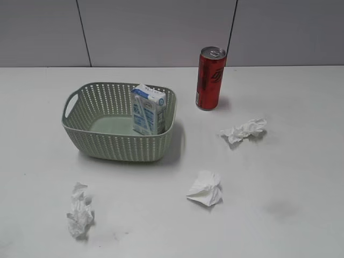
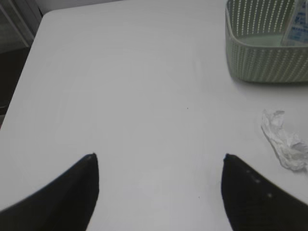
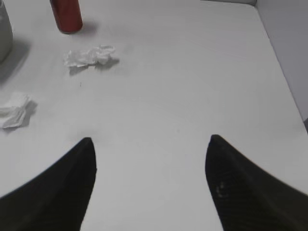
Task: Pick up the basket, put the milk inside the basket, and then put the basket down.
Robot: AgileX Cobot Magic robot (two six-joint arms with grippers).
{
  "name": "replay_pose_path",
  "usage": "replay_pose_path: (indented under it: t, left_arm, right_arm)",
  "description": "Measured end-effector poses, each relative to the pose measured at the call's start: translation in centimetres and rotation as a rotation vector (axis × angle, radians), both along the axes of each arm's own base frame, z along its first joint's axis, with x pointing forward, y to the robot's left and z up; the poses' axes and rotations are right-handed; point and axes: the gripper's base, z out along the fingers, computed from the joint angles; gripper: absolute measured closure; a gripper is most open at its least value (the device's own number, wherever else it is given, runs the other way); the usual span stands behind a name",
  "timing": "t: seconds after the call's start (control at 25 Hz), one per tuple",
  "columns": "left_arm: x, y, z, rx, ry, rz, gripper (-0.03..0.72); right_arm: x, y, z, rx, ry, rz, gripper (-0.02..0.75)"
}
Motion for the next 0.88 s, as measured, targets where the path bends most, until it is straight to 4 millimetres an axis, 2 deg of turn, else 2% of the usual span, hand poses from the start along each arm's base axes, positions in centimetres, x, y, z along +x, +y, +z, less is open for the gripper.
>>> replay_pose_path:
  t: [0.16,0.88]
  left_arm:
    - [-0.59,0.03,-0.01,-0.002,-0.039,0.002,0.100]
    - [-0.62,0.03,-0.01,-0.002,-0.041,0.002,0.101]
  right_arm:
    - [-0.14,0.12,0.00,0.014,-0.007,0.009,0.202]
    - [-0.15,0.20,0.00,0.021,-0.006,0.015,0.202]
